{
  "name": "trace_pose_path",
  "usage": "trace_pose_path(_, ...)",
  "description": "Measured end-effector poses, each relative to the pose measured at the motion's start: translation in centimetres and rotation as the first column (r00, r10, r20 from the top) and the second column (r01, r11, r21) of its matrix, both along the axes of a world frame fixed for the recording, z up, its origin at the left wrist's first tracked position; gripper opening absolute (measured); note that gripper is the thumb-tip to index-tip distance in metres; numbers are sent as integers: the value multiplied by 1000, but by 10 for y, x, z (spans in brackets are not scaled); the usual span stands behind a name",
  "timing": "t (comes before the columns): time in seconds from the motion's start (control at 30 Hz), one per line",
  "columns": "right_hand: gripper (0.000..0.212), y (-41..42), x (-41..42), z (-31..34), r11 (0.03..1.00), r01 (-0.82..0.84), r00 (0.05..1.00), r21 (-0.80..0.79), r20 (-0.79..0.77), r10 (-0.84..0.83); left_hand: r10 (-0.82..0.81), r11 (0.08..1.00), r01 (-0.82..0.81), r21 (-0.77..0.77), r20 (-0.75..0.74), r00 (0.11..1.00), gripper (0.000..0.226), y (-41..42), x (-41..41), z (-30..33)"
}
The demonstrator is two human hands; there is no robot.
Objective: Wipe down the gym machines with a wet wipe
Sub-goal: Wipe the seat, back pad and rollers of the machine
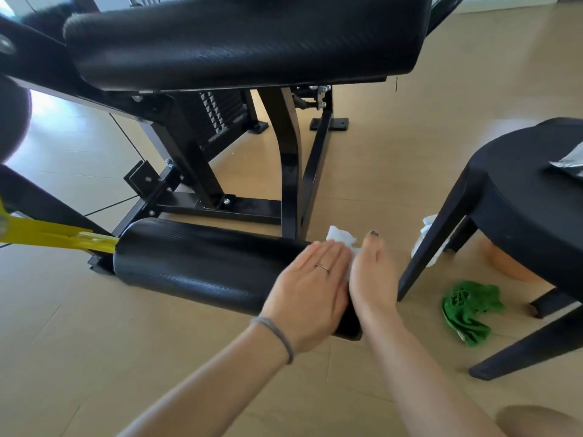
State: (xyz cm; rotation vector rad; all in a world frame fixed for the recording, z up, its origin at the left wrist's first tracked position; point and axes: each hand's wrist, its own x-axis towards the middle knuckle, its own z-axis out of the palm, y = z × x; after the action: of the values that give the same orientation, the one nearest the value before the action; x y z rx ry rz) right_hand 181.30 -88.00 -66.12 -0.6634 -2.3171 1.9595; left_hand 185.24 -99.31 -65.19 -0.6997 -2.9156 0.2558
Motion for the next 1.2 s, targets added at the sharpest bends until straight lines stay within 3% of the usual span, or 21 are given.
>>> trace_pose_path(0.1,55,-2,8,-4,999,-29,999,18,46,28,22,997,-20,-81,17,1000,50,-50,-16,8)
trace_pose_path(0.17,49,-4,21,-11,998,6,997,58,-76,-1,250,967,-250,-53,-10,968,51,-98,-28,17)
trace_pose_path(0.23,45,-5,35,-24,989,9,978,146,-207,22,330,944,-330,-15,-15,944,58,-108,-30,20)
trace_pose_path(0.33,50,-6,51,-30,981,-45,941,188,-321,104,42,999,-42,-20,-23,999,51,-40,-15,5)
trace_pose_path(0.4,38,-2,50,-22,999,-23,928,31,-372,33,-67,997,66,31,4,998,55,4,-5,0)
trace_pose_path(0.47,35,-1,39,0,964,61,969,-258,-216,-119,-67,991,63,114,28,997,52,12,-5,3)
trace_pose_path(0.53,39,1,25,10,930,95,988,-355,-78,-131,-58,995,57,81,12,998,48,-10,-9,6)
trace_pose_path(0.6,41,-4,15,12,986,-9,996,-165,-89,-5,-1,1000,2,-7,24,1000,47,-50,-12,10)
trace_pose_path(0.67,42,-11,15,3,983,-92,983,161,-142,116,214,977,-214,18,23,977,51,-108,-13,9)
trace_pose_path(0.77,45,-18,26,-16,903,80,935,422,-347,80,459,883,-451,127,-33,888,59,-168,-13,12)
trace_pose_path(0.83,45,-18,37,-31,867,129,899,481,-426,103,428,898,-417,141,-60,902,55,-142,-16,12)
trace_pose_path(0.93,43,-17,55,-52,826,133,810,547,-540,228,136,986,-126,114,-87,987,45,-66,-8,3)
trace_pose_path(1.03,38,-13,54,-46,847,105,817,521,-530,225,103,976,-103,192,7,995,46,-57,-3,12)
trace_pose_path(1.1,36,-11,42,-35,865,92,876,493,-454,165,153,981,-147,126,-35,988,46,-102,-8,12)
trace_pose_path(1.2,46,-11,29,-30,880,50,935,472,-331,124,476,872,-464,154,-50,878,55,-196,-10,5)
